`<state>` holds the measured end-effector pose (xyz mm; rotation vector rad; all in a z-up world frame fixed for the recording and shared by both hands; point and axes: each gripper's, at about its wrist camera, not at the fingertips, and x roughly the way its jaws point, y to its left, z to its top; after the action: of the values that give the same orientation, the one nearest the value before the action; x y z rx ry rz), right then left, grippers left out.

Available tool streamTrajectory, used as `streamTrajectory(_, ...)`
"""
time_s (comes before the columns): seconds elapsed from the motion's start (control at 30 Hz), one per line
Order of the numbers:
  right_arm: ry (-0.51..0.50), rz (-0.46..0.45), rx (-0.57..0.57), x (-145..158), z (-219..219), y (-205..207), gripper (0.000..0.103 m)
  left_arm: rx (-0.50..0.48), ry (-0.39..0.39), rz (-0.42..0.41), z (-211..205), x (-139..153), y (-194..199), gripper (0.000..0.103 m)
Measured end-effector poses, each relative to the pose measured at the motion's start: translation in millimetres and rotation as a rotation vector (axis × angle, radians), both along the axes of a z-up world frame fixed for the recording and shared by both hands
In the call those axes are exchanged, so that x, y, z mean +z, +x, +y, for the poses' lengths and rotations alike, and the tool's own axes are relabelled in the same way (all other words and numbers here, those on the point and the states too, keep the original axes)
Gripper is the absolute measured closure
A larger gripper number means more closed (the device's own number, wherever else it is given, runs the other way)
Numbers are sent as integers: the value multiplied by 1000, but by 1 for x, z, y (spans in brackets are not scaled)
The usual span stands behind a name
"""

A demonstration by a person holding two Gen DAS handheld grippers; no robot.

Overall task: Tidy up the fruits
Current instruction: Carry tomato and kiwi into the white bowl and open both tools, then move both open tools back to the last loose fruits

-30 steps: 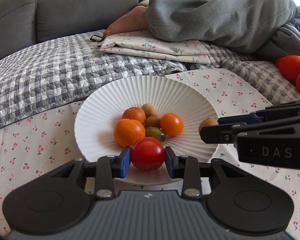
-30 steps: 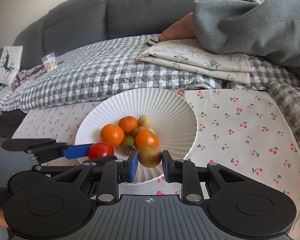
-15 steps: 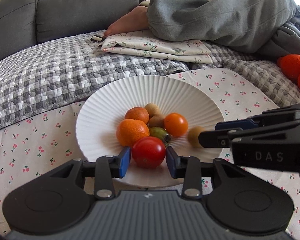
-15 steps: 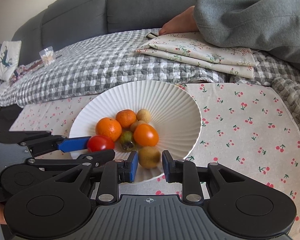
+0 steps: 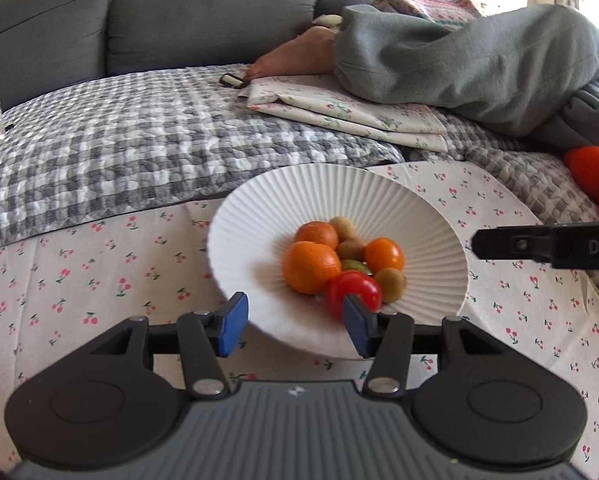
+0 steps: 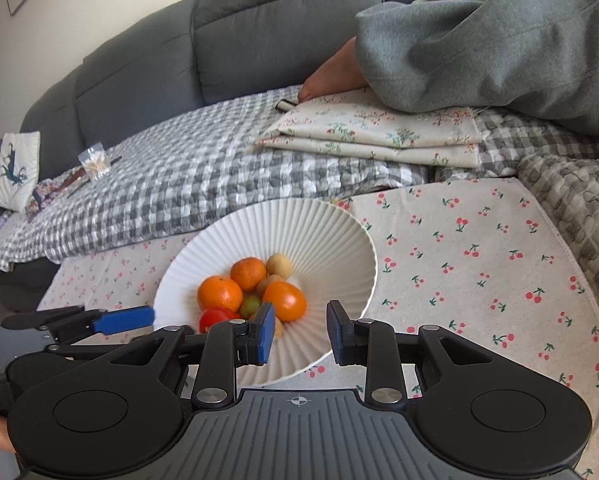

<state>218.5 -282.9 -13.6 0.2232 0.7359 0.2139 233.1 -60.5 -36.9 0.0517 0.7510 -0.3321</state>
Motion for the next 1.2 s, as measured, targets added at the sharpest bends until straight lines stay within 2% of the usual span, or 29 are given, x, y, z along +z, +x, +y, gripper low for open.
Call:
streamTrajectory(0.17,4,9,-16,2,-6,-5,71,37,8,11,15,-1,-10,46)
streamTrajectory(0.27,-6,15,3,3,-2,-11,67,73,-11,57,26,-6,-17,46)
streamTrajectory(0.33,-7,12,19,4,2,-15,61,83,-18,74,30,-8,-20,45)
streamTrajectory(0.47,-8,2,45,9,9,-27,53,88,10,59,32,-8,-31,39)
streamTrajectory(0.63,-30,-7,74,13,15,-42,36,110,18,86,32,-8,-40,37)
streamTrajectory(0.83,-32,-7,87,16,16,-54,22,129,2,118,34,-8,-48,26)
streamTrajectory(0.93,-46,4,103,16,19,-57,17,141,0,132,36,-11,-50,16)
streamTrajectory(1.2,-87,55,154,8,32,-68,14,158,-62,199,38,-22,-45,14)
